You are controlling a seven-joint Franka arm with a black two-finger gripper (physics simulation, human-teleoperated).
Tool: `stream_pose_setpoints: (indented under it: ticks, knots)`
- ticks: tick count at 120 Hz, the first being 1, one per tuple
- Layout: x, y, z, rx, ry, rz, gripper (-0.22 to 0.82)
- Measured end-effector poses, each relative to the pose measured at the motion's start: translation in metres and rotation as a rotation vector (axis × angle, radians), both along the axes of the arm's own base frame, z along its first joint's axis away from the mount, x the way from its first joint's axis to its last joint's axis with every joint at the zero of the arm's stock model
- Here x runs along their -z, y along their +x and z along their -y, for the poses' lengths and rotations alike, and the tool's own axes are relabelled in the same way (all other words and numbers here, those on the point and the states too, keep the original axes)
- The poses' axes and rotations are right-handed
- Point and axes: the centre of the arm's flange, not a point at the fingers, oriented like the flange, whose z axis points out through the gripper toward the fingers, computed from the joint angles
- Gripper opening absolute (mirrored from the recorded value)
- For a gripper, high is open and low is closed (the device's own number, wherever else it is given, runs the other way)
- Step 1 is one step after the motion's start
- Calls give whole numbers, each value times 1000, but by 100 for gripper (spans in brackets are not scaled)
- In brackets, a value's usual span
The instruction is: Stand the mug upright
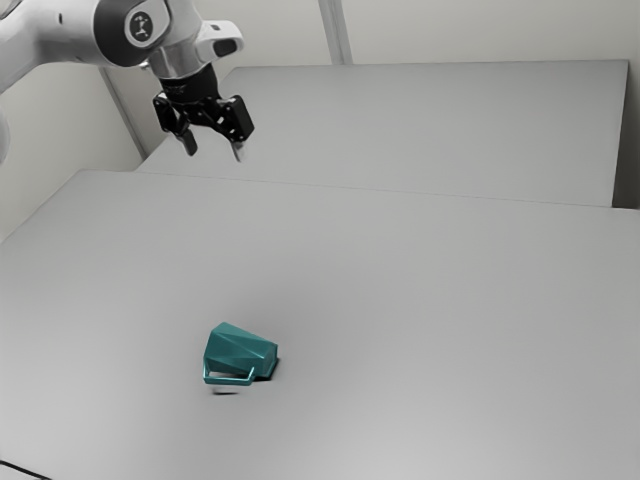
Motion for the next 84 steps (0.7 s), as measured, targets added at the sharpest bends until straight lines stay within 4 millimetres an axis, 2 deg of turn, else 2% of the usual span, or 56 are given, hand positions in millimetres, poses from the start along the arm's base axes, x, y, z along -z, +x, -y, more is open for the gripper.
stream_pose_setpoints:
  ticks: [28, 55, 68, 84]
  knots:
    - [0, -2, 4, 5, 2, -8, 60]
    - [3, -8, 0, -6, -13, -31, 60]
    - [3, -26, -5, -17, -41, -39, 60]
    - [31, -46, -19, -57, -92, -80, 60]
